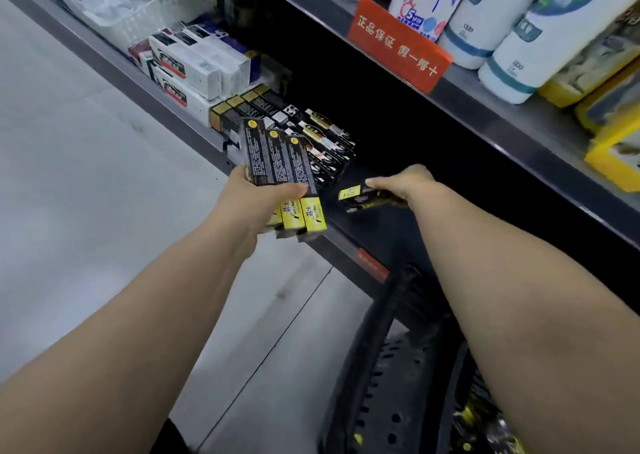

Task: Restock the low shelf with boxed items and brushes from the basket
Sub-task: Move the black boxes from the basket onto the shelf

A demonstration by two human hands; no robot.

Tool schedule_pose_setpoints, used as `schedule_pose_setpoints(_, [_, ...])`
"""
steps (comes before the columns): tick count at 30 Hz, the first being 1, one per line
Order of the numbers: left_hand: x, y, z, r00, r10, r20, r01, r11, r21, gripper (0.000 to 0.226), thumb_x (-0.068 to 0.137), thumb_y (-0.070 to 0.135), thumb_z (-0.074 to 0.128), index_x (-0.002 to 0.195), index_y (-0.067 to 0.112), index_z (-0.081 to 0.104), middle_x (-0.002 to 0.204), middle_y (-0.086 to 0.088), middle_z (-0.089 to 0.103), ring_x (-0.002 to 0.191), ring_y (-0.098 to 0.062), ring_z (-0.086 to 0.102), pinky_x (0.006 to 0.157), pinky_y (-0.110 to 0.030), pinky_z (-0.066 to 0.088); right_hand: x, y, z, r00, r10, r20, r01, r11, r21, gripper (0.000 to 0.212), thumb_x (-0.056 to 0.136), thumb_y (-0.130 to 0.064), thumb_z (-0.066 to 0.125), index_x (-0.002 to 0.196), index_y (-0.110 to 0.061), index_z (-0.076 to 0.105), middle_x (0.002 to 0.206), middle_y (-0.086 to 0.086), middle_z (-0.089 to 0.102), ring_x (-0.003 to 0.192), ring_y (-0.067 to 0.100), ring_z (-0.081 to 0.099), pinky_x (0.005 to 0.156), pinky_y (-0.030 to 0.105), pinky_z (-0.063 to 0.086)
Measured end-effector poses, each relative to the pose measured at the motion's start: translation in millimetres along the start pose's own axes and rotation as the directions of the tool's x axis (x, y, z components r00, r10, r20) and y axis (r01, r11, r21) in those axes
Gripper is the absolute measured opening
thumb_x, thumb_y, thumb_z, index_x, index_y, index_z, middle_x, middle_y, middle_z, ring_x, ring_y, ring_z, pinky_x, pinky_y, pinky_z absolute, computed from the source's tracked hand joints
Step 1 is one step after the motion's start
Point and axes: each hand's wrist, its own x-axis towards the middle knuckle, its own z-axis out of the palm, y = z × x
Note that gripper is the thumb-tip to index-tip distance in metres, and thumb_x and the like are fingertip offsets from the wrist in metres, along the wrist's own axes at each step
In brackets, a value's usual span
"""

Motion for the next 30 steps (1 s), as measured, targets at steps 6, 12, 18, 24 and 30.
schedule_pose_setpoints(6, [26,-4,-3,0.995,0.009,-0.102,-0.008,1.0,0.008,0.069,0.066,0.008,0.083,0.124,0.016,0.047,0.099,0.006,0.067,0.078,-0.009,0.066,0.056,-0.023,0.048,21,15,45,0.98,0.061,0.191,-0.11,0.959,0.26,0.038,0.074,-0.027,0.079,0.097,-0.002,0.061,0.099,0.012,0.06,0.087,0.021,0.063,0.082,0.034,0.056])
schedule_pose_setpoints(12, [43,-8,4,0.996,-0.006,-0.086,0.008,1.0,0.022,0.065,0.066,0.004,0.081,0.121,0.014,0.048,0.1,0.003,0.068,0.077,-0.009,0.065,0.055,-0.022,0.046,28,33,46,0.965,-0.056,0.257,0.104,0.978,-0.178,0.034,0.078,-0.014,0.073,0.102,-0.014,0.049,0.1,0.012,0.056,0.085,0.028,0.056,0.066,0.036,0.052])
schedule_pose_setpoints(18, [58,-15,9,0.997,-0.025,-0.078,0.026,1.0,0.013,0.065,0.066,0.004,0.081,0.122,0.013,0.049,0.106,-0.002,0.068,0.09,-0.021,0.066,0.066,-0.031,0.051,28,24,60,0.898,-0.034,0.44,0.388,0.535,-0.751,0.059,0.093,-0.014,0.047,0.146,-0.014,0.021,0.14,0.016,0.042,0.121,0.034,0.047,0.089,0.034,0.044])
schedule_pose_setpoints(24, [62,-19,7,0.996,-0.074,-0.046,0.074,0.997,-0.003,0.062,0.066,0.003,0.08,0.121,0.012,0.052,0.106,-0.005,0.069,0.092,-0.026,0.068,0.085,-0.046,0.054,24,18,62,0.871,-0.077,0.486,0.441,0.561,-0.701,0.049,0.093,-0.022,0.054,0.138,-0.016,0.037,0.133,0.011,0.049,0.118,0.03,0.05,0.091,0.032,0.046])
schedule_pose_setpoints(30, [58,-19,10,0.994,-0.103,-0.021,0.103,0.995,-0.011,0.057,0.068,0.005,0.08,0.118,0.013,0.054,0.103,-0.005,0.07,0.091,-0.027,0.068,0.085,-0.048,0.054,10,6,54,0.885,-0.062,0.462,0.391,0.639,-0.663,0.073,0.088,-0.041,0.061,0.143,-0.011,0.023,0.137,0.014,0.046,0.12,0.031,0.049,0.09,0.036,0.044])
